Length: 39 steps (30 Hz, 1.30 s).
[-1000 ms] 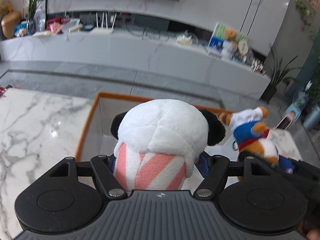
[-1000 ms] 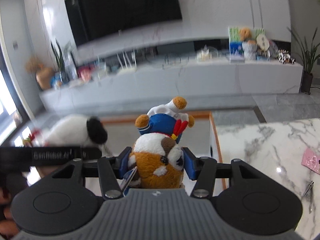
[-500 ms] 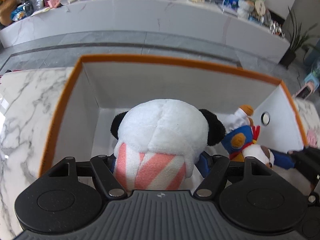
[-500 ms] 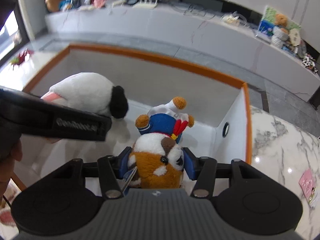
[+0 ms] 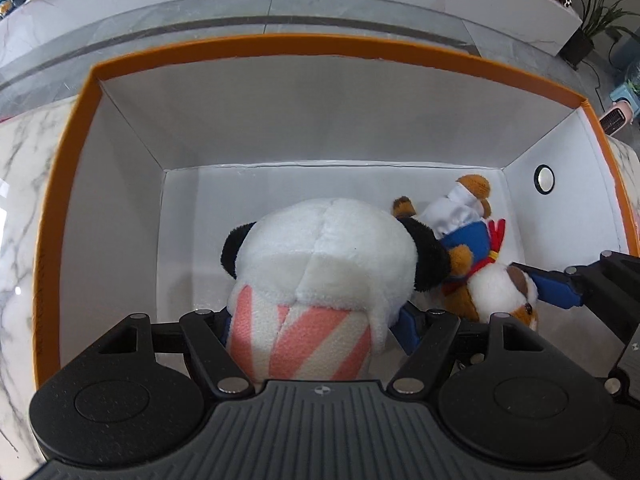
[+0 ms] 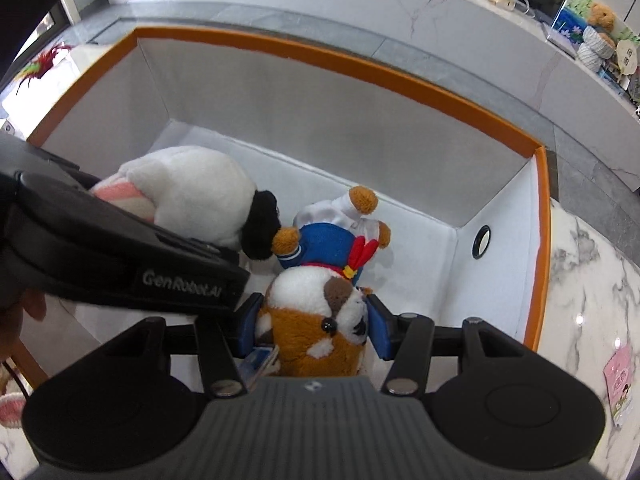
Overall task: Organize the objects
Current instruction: 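Carry both plushes into the orange box and open both tools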
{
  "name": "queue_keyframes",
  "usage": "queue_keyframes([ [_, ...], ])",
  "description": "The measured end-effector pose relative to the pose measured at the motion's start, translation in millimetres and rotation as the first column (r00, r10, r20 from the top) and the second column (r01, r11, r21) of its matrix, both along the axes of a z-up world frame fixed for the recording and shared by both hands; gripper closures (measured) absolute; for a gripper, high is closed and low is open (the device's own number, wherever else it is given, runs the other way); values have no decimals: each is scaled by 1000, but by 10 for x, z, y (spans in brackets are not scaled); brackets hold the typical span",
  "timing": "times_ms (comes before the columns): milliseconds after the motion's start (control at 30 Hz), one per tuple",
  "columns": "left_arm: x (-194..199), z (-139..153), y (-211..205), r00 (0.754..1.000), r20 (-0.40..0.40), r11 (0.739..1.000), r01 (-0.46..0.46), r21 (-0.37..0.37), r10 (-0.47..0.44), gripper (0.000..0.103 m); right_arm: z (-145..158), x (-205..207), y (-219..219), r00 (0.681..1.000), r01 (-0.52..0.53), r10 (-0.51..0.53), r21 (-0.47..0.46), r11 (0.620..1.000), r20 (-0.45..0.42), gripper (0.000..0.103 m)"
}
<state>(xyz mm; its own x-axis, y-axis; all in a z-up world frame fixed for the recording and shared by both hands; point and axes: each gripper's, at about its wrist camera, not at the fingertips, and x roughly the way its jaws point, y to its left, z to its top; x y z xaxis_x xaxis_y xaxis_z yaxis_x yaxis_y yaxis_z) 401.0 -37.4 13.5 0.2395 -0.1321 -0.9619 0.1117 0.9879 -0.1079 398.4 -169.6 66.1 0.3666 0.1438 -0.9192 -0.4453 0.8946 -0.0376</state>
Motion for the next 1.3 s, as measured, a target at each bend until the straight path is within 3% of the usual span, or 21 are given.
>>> queue_keyframes([
  [133, 93, -97, -6, 999, -35, 998, 18, 63, -16, 19, -17, 44, -66, 999, -5, 4, -20, 1000, -40, 47],
  [433, 111, -173, 8, 995, -86, 998, 52, 42, -48, 18, -45, 80, -135, 997, -24, 20, -55, 998, -72, 46],
  [833, 56, -63, 22, 996, -64, 998, 62, 4, -61, 18, 65, 86, -305, 997, -34, 31, -43, 998, -67, 41],
  [1300, -28, 87, -26, 997, 30, 996, 69, 49, -70, 17, 414, 34, -540, 999, -43, 42, -19, 999, -28, 37],
])
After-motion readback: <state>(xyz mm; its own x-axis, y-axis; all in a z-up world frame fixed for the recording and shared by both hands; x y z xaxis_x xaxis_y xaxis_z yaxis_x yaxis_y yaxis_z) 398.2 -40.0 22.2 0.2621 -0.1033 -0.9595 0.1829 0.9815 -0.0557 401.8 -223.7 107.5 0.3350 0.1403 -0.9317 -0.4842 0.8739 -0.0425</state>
